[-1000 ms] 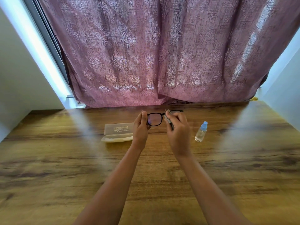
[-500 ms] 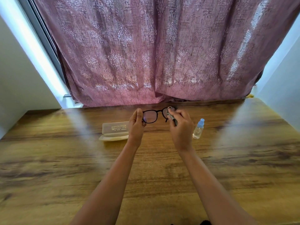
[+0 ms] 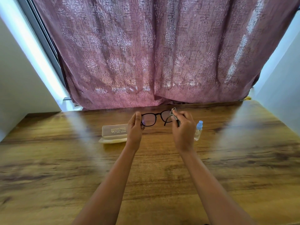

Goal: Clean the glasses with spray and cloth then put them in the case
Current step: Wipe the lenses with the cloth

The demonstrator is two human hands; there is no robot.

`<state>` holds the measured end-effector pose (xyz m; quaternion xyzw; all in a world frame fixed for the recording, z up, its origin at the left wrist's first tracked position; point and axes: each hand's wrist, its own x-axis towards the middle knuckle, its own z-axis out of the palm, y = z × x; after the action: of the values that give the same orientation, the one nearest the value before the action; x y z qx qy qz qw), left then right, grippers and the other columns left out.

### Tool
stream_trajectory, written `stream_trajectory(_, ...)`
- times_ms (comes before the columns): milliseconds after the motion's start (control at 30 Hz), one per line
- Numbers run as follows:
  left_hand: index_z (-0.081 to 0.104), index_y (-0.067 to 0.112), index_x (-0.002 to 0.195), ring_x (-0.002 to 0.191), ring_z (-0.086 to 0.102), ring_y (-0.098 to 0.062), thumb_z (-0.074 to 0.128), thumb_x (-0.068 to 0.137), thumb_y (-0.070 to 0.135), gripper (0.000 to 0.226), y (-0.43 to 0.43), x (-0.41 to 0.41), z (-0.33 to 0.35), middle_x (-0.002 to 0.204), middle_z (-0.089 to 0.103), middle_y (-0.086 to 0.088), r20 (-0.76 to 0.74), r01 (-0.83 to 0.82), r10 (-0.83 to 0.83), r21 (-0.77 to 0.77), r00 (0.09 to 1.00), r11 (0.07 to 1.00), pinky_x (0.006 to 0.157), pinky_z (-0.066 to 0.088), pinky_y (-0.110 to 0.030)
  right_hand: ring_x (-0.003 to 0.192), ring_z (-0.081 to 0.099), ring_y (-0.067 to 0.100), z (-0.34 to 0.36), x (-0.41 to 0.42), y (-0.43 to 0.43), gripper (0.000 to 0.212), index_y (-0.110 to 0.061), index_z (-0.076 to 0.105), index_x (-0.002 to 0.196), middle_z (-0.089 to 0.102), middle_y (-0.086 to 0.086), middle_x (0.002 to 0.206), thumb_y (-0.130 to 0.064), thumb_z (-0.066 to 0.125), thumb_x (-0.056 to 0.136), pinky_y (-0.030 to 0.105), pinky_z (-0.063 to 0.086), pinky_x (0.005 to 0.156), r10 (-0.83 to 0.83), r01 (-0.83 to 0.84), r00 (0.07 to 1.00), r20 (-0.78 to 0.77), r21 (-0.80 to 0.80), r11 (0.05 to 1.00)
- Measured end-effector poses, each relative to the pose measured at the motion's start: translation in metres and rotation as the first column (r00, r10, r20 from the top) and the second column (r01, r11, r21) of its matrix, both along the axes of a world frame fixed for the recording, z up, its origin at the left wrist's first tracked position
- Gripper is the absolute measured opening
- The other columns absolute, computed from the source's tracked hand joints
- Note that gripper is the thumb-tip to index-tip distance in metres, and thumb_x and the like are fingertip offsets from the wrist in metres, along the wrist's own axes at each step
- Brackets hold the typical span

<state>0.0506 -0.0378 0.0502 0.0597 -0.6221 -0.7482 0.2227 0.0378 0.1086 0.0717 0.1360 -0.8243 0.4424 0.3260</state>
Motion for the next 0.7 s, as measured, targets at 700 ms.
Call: stream_trajectory(700, 0.043, 0.015, 0.065, 0.044, 0.031, 0.000, 0.031, 0.100, 0.024, 0.038, 0.001, 0.010, 0.003, 0.060, 0.036, -0.003, -0.017, 0.023, -0.023, -0.003, 1.000, 1.000, 0.045, 0.027, -0.015, 0.075, 0.049, 0.010, -0.002, 0.013, -0.003, 0.027, 0.005, 0.064, 0.107, 0.059, 0.009, 0.083, 0.005, 0.064, 0.080, 0.012, 0.041, 0.071, 0.060, -0.058, 0.998, -0.029, 0.069, 0.996)
